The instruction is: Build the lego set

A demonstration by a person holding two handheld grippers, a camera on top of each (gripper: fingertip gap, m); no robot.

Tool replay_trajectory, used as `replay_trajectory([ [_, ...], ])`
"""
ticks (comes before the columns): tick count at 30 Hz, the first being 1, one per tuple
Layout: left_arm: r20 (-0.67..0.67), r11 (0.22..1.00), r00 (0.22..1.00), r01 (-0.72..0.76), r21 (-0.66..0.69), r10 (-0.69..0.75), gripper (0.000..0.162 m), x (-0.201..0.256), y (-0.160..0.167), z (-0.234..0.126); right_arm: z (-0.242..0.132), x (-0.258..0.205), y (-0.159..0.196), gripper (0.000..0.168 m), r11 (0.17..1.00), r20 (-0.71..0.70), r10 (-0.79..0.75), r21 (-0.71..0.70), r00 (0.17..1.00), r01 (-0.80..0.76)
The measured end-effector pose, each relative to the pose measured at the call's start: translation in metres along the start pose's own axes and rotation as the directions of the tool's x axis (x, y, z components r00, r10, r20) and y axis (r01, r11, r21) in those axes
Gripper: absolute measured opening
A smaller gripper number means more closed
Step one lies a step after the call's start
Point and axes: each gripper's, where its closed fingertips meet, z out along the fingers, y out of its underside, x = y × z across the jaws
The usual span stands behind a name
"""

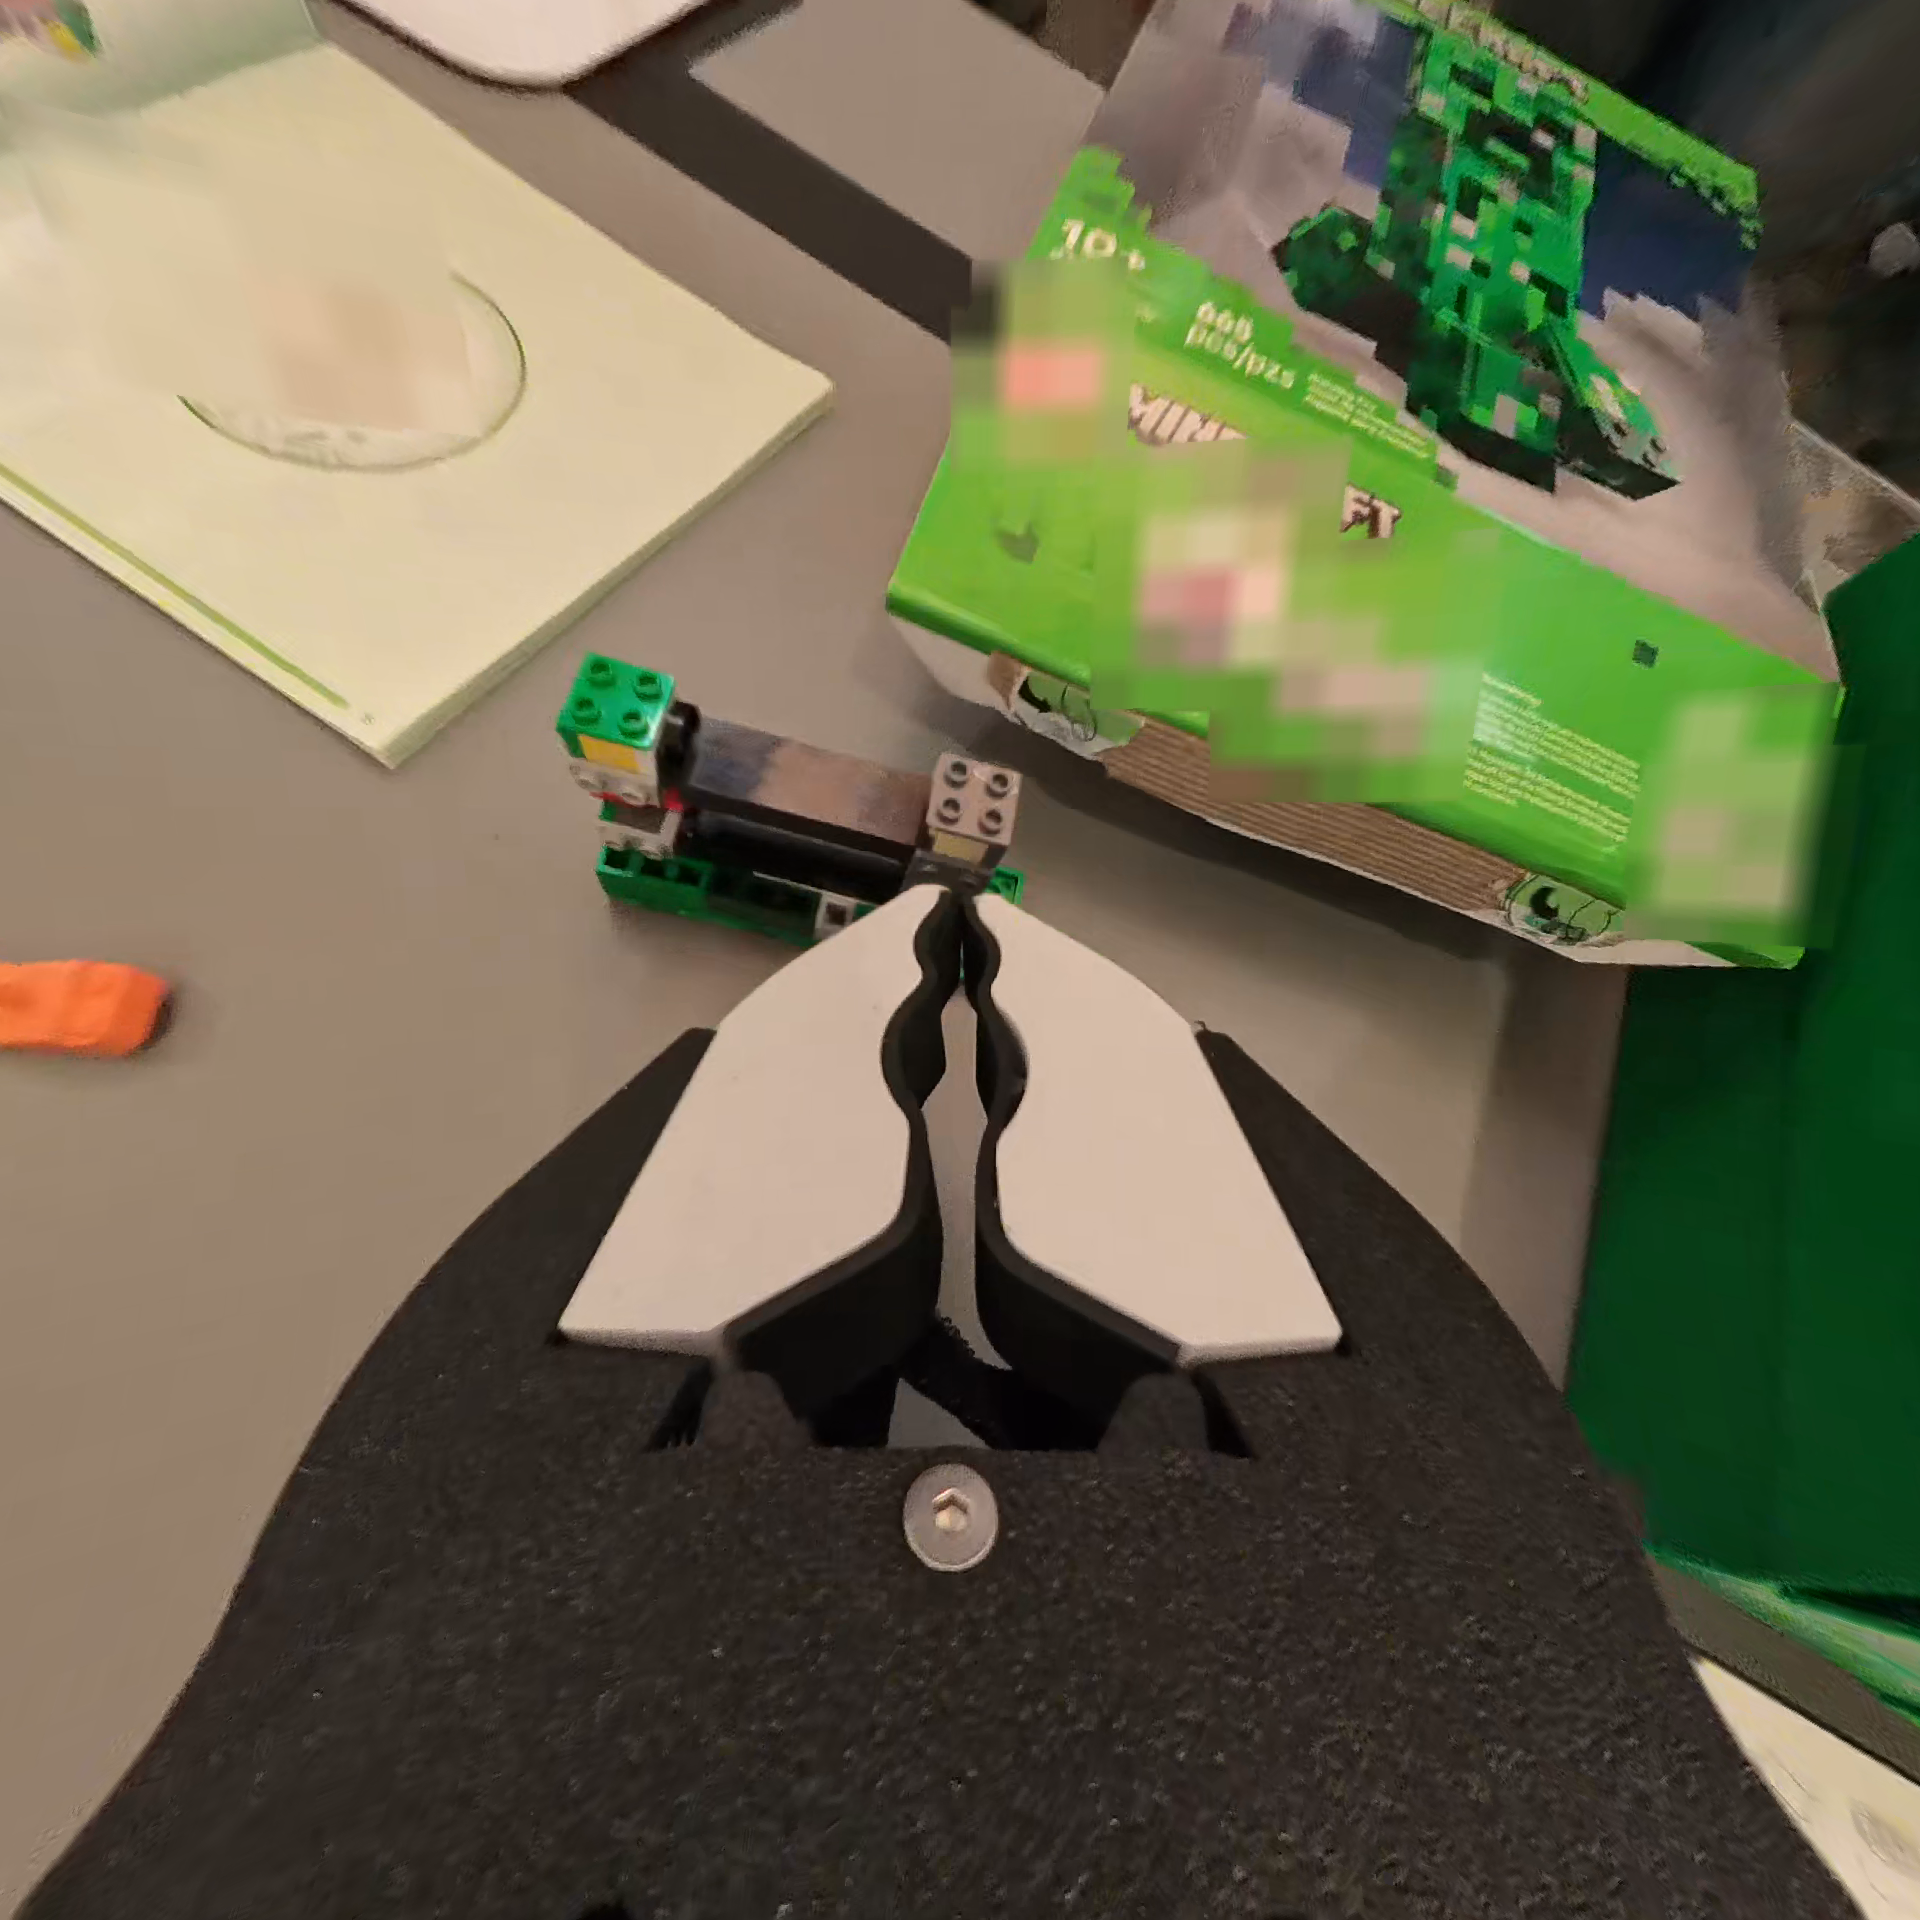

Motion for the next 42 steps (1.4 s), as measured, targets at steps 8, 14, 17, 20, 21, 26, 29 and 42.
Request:
replay_trajectory([
  [8,-0.001,1.000,1.000,0.002,0.004,-0.002,0.000,-0.001,-0.001,-0.002,0.004,0.000,0.002,0.008,1.000,-0.043,0.017,-0.006,0.999,-0.017],
  [14,0.013,1.000,1.000,0.007,-0.001,-0.007,0.000,-0.004,0.002,-0.002,-0.008,-0.008,-0.006,0.026,0.962,-0.183,0.197,0.225,0.963,-0.154],
  [17,0.022,1.000,1.000,0.007,-0.006,-0.007,0.000,-0.006,0.003,-0.002,-0.011,-0.010,-0.009,0.028,0.951,-0.289,0.201,0.288,0.936,-0.116],
  [20,0.030,1.000,0.999,0.011,-0.007,-0.011,0.000,-0.008,0.004,-0.003,-0.011,-0.008,-0.012,0.027,0.934,-0.326,0.230,0.339,0.917,-0.114],
  [21,0.031,1.000,0.999,0.013,-0.007,-0.012,0.000,-0.009,0.004,-0.003,-0.012,-0.008,-0.013,0.027,0.933,-0.332,0.233,0.341,0.914,-0.114],
  [26,0.036,1.000,0.999,0.017,-0.006,-0.017,0.000,-0.011,0.004,-0.004,-0.018,-0.005,-0.014,0.027,0.904,-0.294,0.289,0.396,0.911,-0.160],
  [29,0.034,1.000,0.999,0.019,-0.008,-0.019,0.000,-0.011,0.005,-0.004,-0.017,-0.005,-0.012,0.026,0.895,-0.249,0.321,0.395,0.914,-0.206],
  [42,0.017,0.999,1.000,0.009,-0.032,-0.008,0.000,-0.005,0.008,0.004,-0.001,-0.003,-0.005,0.023,0.954,-0.273,0.211,0.267,0.939,-0.137],
])
